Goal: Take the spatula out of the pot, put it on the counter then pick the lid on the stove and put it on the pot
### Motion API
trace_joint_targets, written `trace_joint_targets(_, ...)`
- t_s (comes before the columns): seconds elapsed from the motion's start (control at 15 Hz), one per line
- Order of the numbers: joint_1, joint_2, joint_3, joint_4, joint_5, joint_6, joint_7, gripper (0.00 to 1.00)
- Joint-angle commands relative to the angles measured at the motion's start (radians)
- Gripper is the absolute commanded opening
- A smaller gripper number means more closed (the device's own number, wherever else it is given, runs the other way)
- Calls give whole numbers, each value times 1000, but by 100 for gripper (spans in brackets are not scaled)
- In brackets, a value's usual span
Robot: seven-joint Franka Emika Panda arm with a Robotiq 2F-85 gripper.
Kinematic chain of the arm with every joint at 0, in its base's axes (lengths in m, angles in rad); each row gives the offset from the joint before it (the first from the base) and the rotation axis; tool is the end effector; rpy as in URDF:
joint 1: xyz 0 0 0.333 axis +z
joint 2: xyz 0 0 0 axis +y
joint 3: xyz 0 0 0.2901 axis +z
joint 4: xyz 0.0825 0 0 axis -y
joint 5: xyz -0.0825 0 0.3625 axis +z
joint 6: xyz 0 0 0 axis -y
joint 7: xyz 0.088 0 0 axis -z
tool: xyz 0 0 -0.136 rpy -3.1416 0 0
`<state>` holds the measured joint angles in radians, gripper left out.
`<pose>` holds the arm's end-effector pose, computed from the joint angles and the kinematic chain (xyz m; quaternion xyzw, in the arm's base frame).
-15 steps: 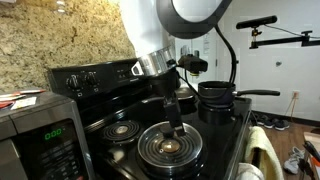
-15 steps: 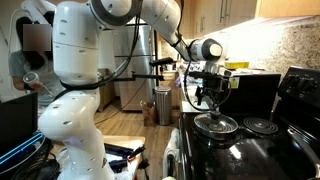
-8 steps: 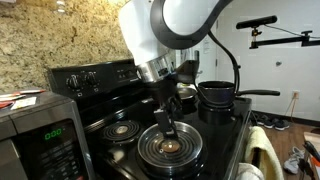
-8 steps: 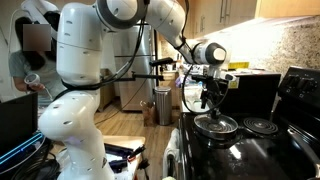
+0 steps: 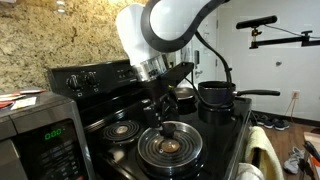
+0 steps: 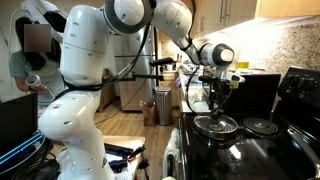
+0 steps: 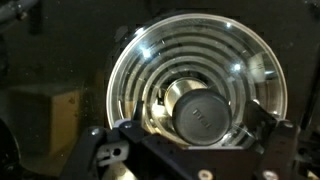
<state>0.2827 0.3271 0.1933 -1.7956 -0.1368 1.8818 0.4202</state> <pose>0.5211 0.2479 0.3116 0.9912 0.0547 -0.0914 0.0783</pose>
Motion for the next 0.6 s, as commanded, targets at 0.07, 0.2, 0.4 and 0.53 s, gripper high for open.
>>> trace_joint_targets(0.07,20,20,-17,15,43,9,61,100)
trace_joint_targets(0.2,27,20,-22,4,40,22,94,100)
trace_joint_targets(0.4,45,12,-34,-9,17,58,155,100)
trace_joint_targets(0.53,52,8,-39,-15,18,89,186,100)
